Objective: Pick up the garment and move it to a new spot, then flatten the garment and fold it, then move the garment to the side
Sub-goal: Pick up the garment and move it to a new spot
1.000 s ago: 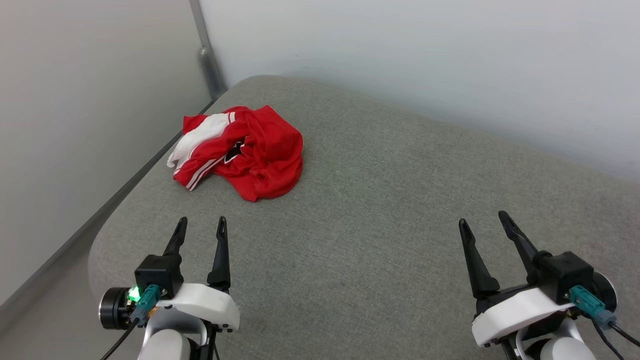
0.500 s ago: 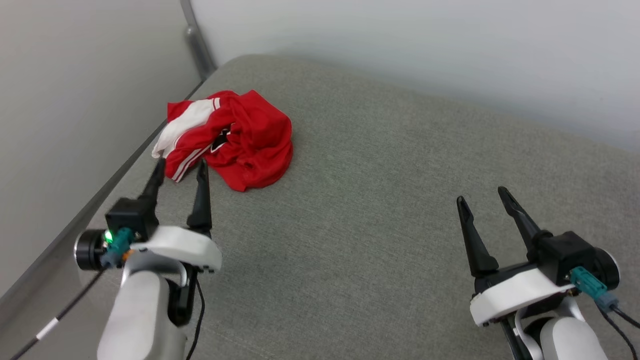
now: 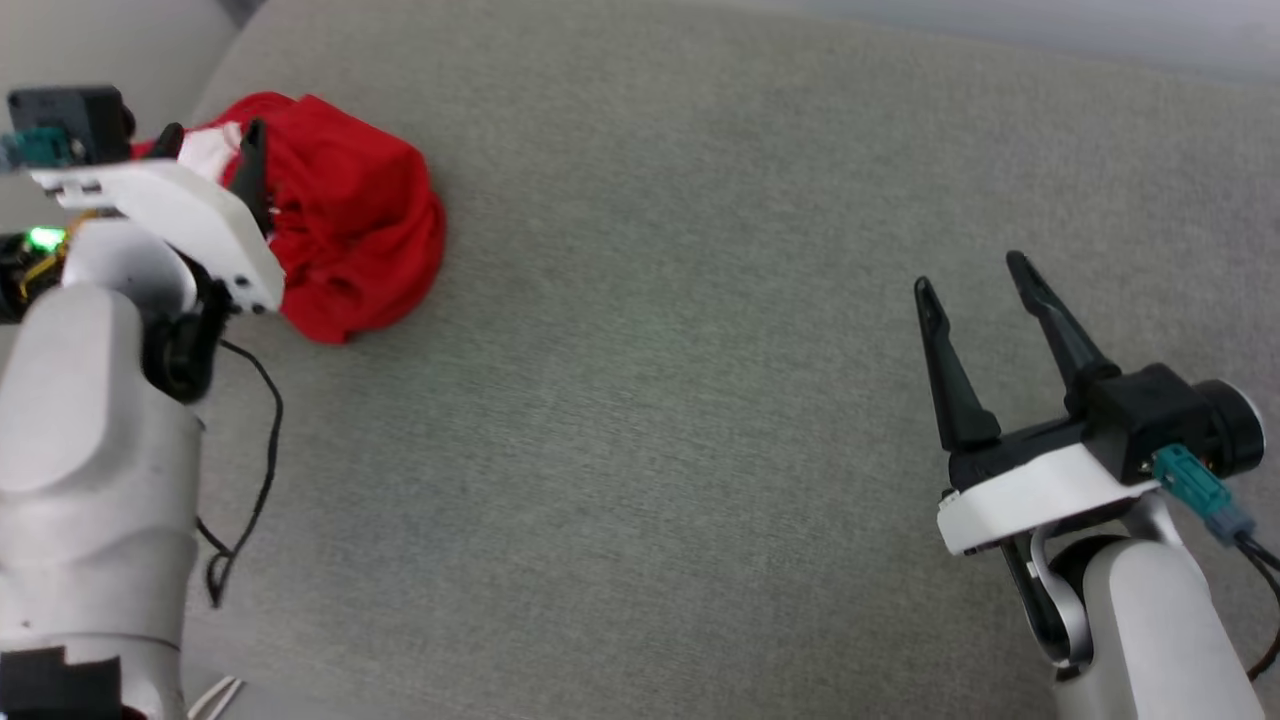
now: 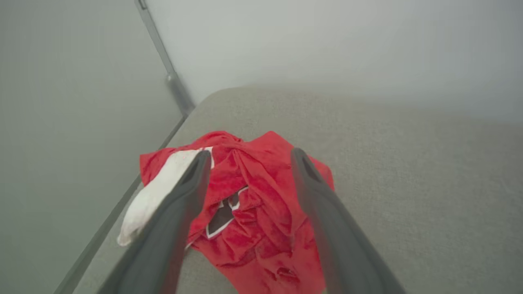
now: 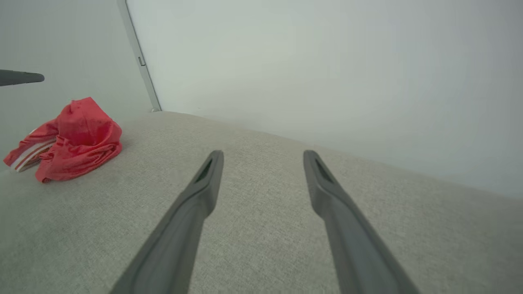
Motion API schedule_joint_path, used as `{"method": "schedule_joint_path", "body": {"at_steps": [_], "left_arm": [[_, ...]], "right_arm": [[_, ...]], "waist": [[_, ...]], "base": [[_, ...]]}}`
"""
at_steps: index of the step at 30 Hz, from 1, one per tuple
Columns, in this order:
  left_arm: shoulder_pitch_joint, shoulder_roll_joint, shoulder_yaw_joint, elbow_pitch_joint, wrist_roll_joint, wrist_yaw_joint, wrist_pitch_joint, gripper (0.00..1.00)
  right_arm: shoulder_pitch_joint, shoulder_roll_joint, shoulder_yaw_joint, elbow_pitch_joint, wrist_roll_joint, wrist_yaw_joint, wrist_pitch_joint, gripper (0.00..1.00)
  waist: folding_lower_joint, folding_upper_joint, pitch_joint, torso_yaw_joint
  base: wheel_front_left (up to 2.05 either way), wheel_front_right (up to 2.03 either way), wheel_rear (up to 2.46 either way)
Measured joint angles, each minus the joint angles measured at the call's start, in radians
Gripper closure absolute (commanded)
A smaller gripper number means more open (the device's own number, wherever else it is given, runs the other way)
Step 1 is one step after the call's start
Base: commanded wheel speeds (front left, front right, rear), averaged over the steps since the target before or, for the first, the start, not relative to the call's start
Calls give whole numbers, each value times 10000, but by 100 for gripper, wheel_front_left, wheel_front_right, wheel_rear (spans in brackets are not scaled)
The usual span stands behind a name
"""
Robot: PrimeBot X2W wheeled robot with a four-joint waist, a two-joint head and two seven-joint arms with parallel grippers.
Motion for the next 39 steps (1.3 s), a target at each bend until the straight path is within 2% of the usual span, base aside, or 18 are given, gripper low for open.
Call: {"method": "schedule_joint_path", "body": {"at_steps": [1, 2, 7, 10, 15, 16, 17, 18, 19, 20, 23, 28, 39], "left_arm": [[0, 0, 0, 0, 0, 0, 0, 0], [-378, 360, -441, 209, -652, -4, 963, 0], [-831, 1532, -1108, 625, -2194, -21, 3269, 0], [-929, 2038, -1053, 924, -2871, -21, 4031, 0], [-1022, 2629, -874, 1574, -3336, -17, 5053, 0], [-1074, 2746, -857, 1659, -3356, -17, 5265, 4], [-1113, 2817, -809, 1741, -3448, 12, 5448, 33], [-1150, 2844, -777, 1802, -3515, 63, 5595, 56], [-1186, 2890, -742, 1852, -3563, 81, 5693, 95], [-1197, 2907, -729, 1871, -3595, 127, 5733, 100], [-1196, 2920, -771, 1902, -3555, 240, 5693, 100], [-1047, 2819, -1078, 1810, -3120, 337, 4892, 100], [-712, 2573, -1350, 1348, -2330, 560, 1415, 100]], "right_arm": [[0, 0, 0, 0, 0, 0, 0, 0], [-186, 0, 73, -8, -12, 0, -52, 0], [-608, -2, 232, -84, -42, 0, -82, 0], [-825, 0, 265, -144, -82, 0, -104, 0], [-1003, 0, 232, -50, -82, 0, -186, 0], [-1013, 0, 234, -23, -82, 0, -209, 0], [-1013, -2, 228, 6, -82, 0, -251, 0], [-1018, -2, 221, 44, -82, 0, -253, 0], [-1019, -2, 213, 67, -81, 0, -261, 0], [-1022, -2, 203, 92, -81, 0, -265, 0], [-1065, -2, 174, 163, -79, 0, -290, 0], [-1133, 0, 186, 380, -38, 0, -366, 0], [-293, 0, -362, 1120, 433, 0, -679, 0]], "waist": [[0, 0, 0, 0], [0, 0, 358, -228], [0, 0, 1268, -778], [0, 0, 1808, -1080], [0, 0, 2453, -1586], [-1, 0, 2531, -1675], [-1, 0, 2594, -1750], [-1, 0, 2644, -1815], [-1, 0, 2675, -1862], [-1, 0, 2691, -1888], [-1, 0, 2627, -1863], [0, 0, 2291, -1775], [-1, 0, 402, -1694]], "base": [[0, 0, 0], [0, 0, 0], [0, 0, 0], [0, 0, 0], [0, 0, 0], [0, 0, 0], [0, 0, 0], [0, 0, 0], [0, 0, 0], [0, 0, 0], [0, 0, 0], [0, 0, 0], [0, 0, 0]]}}
